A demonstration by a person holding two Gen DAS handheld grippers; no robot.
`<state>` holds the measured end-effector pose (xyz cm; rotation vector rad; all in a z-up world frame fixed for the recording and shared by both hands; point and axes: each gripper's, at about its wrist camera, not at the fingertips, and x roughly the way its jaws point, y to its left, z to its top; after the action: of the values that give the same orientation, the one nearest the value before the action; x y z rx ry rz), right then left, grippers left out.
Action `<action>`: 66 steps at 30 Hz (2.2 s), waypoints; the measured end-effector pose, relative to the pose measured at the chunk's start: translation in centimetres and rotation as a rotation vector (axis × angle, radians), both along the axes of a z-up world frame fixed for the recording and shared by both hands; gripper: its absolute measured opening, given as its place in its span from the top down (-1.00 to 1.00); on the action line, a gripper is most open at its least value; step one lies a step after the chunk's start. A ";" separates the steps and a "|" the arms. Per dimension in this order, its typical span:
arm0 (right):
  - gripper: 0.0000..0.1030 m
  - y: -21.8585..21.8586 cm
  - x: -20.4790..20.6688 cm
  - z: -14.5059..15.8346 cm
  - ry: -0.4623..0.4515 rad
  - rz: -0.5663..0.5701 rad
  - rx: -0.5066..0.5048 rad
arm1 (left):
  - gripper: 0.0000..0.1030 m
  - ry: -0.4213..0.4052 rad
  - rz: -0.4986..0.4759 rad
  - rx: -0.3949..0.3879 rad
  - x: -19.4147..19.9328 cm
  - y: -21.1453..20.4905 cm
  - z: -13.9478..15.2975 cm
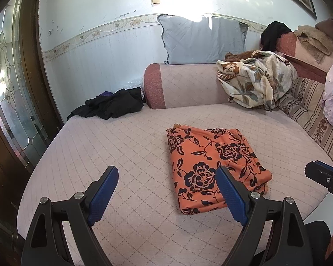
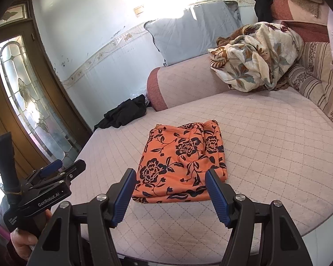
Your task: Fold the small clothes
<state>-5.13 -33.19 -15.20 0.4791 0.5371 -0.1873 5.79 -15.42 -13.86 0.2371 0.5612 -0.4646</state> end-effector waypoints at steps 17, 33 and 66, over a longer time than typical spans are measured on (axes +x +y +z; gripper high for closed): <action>-0.34 -0.2 1.8 -0.5 0.013 0.018 0.019 | -0.74 0.020 0.001 0.003 1.7 -0.5 -0.9; -0.33 -3.0 7.9 -4.5 0.091 0.010 0.105 | -0.74 0.112 -0.016 0.049 7.7 -2.7 -5.4; 0.44 -13.3 18.3 -10.8 0.138 0.058 0.438 | -0.81 0.189 0.009 0.178 15.3 -7.5 -12.5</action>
<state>13.22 -46.53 -25.96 0.8800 0.7305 -0.0454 21.11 -22.88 -26.33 0.3632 0.7893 -0.4309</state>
